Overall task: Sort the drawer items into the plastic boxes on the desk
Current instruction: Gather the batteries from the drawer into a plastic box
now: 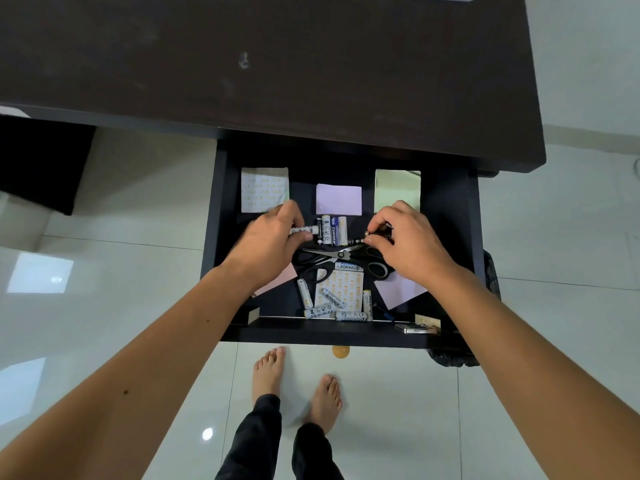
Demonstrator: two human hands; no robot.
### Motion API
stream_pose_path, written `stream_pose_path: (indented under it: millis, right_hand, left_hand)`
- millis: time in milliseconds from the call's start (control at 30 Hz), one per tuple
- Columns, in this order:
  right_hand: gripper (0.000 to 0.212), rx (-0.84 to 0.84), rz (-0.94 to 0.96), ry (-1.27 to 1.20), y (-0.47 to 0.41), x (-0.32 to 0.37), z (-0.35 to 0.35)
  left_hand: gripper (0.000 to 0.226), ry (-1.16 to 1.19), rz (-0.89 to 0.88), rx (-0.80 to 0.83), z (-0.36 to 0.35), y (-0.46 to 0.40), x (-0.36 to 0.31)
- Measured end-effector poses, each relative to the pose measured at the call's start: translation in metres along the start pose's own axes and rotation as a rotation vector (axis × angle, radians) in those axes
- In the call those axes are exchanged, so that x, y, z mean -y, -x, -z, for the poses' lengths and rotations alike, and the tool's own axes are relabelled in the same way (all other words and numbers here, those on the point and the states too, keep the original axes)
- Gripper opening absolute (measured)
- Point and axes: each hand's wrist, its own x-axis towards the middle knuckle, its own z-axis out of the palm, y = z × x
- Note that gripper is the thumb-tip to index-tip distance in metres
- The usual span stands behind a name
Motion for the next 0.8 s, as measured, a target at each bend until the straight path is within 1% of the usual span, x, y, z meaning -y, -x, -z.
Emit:
stream_pose_path:
  millis: [100, 200, 233, 300, 400, 500, 600, 667, 733, 800]
  right_hand:
    - [0.012, 0.018, 0.036, -0.011, 0.003, 0.001, 0.000]
    - [0.018, 0.027, 0.033, -0.090, 0.006, -0.001, 0.000]
    - [0.021, 0.026, 0.038, -0.101, 0.007, -0.001, 0.001]
    - [0.024, 0.027, 0.058, -0.117, 0.007, -0.002, 0.001]
    - [0.026, 0.055, 0.053, -0.137, 0.006, -0.002, 0.000]
    - [0.030, 0.061, 0.070, -0.127, 0.004, -0.001, -0.001]
    - [0.017, 0.072, 0.095, -0.058, 0.002, -0.001, -0.002]
    - [0.018, 0.095, 0.119, 0.002, 0.000, -0.002, -0.004]
    - [0.017, 0.106, 0.126, 0.034, -0.002, -0.001, -0.005]
    - [0.015, 0.126, 0.124, 0.061, -0.002, 0.002, -0.005]
  left_hand:
    - [0.015, 0.149, -0.016, -0.058, 0.001, 0.001, -0.001]
    - [0.033, 0.213, -0.113, -0.083, 0.002, 0.001, -0.002]
    - [0.035, 0.221, -0.118, -0.079, 0.001, 0.000, -0.002]
    - [0.028, 0.247, -0.080, -0.061, 0.000, 0.000, -0.004]
    - [0.012, 0.317, 0.024, -0.018, 0.001, 0.000, -0.007]
    - [0.009, 0.315, 0.063, -0.030, 0.000, -0.001, -0.007]
    - [0.013, 0.282, 0.094, -0.062, -0.001, -0.004, -0.007]
    - [0.020, 0.250, 0.095, -0.079, -0.001, -0.007, -0.008]
    - [0.023, 0.224, 0.100, -0.061, 0.000, -0.011, -0.007]
    - [0.025, 0.199, 0.124, -0.007, 0.001, -0.016, -0.007]
